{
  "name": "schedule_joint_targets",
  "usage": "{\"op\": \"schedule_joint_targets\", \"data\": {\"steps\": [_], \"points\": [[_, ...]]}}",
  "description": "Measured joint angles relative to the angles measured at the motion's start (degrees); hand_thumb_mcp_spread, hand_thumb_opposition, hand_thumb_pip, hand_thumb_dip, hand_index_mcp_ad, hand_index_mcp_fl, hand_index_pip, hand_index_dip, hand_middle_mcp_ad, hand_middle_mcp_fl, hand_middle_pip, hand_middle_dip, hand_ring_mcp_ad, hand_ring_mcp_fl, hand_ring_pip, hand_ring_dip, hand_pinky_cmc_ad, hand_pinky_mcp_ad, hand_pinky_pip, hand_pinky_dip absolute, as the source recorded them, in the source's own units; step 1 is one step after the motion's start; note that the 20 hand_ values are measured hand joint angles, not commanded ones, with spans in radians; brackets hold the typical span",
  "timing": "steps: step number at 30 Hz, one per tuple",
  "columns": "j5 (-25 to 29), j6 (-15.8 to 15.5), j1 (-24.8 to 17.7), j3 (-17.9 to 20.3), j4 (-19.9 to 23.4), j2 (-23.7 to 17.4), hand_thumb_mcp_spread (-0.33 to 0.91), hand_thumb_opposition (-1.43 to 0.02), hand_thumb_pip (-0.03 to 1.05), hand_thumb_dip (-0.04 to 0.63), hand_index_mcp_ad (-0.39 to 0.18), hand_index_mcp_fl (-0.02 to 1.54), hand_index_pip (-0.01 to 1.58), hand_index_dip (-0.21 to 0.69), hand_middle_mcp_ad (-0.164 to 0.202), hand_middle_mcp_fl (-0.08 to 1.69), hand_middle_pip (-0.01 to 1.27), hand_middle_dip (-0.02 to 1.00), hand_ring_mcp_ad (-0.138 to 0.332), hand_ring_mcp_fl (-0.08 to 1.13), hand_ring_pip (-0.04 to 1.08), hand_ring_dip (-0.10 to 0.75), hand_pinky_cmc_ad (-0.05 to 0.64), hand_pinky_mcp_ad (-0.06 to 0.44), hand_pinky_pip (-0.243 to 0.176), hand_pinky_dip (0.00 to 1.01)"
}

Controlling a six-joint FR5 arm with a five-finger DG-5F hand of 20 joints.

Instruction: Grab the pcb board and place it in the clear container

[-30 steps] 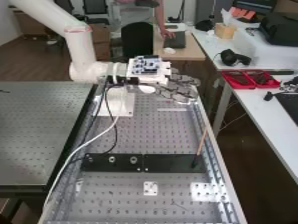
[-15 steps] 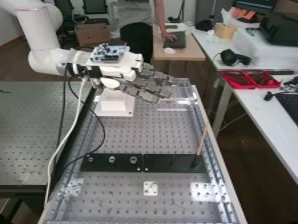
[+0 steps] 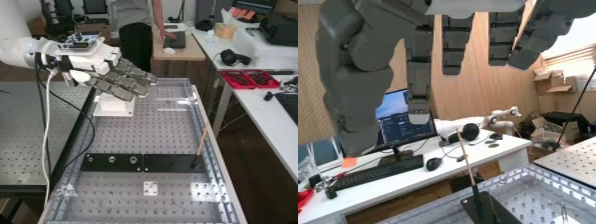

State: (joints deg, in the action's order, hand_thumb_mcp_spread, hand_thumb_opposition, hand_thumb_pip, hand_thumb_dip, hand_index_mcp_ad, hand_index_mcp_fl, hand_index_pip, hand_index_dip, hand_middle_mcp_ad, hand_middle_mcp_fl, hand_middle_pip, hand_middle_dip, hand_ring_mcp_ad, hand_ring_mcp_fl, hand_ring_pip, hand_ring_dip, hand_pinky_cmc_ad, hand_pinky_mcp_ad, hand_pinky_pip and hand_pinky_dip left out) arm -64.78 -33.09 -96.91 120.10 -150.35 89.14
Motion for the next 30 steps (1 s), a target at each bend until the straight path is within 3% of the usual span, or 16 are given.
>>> {"op": "schedule_joint_targets", "data": {"steps": [14, 30], "points": [[1.85, -2.34, -0.78, 2.47, 0.71, -3.98, 0.39, -0.71, 0.39, 0.131, -0.103, 0.49, 0.18, 0.176, -0.003, 0.13, 0.13, 0.17, 0.202, 0.03, 0.10, 0.072, 0.340, 0.166, -0.044, 0.31], [1.07, -2.73, -0.97, 1.74, 0.71, -3.40, 0.36, -0.71, 0.40, 0.131, -0.087, 0.52, 0.09, 0.227, 0.009, 0.17, 0.13, 0.17, 0.201, 0.03, 0.10, 0.072, 0.340, 0.164, -0.047, 0.32]]}}
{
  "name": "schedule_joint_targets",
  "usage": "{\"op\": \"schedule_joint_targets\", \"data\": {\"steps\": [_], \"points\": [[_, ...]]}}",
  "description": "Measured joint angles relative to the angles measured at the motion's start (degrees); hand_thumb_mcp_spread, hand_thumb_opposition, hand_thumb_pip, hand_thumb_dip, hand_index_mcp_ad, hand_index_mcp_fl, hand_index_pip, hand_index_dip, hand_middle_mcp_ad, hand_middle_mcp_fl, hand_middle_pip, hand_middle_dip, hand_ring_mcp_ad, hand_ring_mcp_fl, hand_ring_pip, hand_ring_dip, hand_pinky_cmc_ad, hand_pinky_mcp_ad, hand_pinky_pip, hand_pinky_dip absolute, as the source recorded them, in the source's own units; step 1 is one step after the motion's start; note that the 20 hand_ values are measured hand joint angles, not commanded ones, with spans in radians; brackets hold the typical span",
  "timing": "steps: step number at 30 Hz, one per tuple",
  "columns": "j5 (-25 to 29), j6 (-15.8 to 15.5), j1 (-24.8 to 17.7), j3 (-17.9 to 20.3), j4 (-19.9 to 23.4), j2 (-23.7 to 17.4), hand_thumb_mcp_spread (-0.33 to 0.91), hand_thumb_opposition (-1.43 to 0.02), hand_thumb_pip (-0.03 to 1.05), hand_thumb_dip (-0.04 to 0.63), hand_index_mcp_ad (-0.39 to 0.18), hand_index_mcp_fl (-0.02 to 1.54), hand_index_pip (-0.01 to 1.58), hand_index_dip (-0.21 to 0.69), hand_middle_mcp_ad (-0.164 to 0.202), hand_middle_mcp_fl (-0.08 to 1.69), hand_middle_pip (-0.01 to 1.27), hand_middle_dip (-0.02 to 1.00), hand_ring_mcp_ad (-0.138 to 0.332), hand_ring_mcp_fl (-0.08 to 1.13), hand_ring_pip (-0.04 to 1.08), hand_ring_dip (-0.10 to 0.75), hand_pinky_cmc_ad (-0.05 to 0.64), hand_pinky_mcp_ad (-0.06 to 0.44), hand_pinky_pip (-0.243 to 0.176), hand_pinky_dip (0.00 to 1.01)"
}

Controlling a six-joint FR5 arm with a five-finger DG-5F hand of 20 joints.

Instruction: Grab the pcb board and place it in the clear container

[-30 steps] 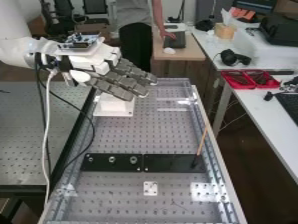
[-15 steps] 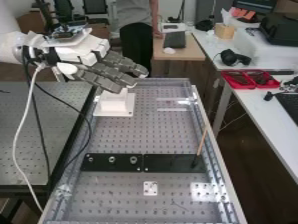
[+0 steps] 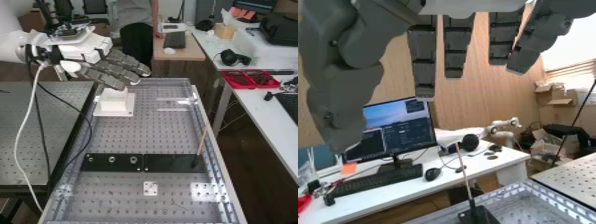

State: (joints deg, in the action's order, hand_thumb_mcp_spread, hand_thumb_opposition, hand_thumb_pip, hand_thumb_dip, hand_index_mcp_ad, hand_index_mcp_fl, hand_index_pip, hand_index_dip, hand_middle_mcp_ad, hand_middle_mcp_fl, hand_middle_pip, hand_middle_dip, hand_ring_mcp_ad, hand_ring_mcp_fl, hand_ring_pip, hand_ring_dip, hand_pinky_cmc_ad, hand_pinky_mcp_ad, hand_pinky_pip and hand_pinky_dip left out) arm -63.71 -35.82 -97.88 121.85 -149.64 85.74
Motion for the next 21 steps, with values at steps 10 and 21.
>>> {"op": "schedule_joint_targets", "data": {"steps": [10, 21], "points": [[0.05, -0.54, -0.21, -0.53, -0.41, 0.42, 0.35, -0.71, 0.40, 0.127, -0.087, 0.54, 0.09, 0.232, 0.009, 0.17, 0.13, 0.17, 0.202, 0.03, 0.10, 0.072, 0.340, 0.164, -0.047, 0.32], [-0.07, -1.17, 0.02, -0.97, -0.22, 1.01, 0.34, -0.71, 0.41, 0.126, -0.087, 0.53, 0.08, 0.232, 0.009, 0.17, 0.13, 0.17, 0.202, 0.03, 0.10, 0.072, 0.340, 0.168, -0.047, 0.34]]}}
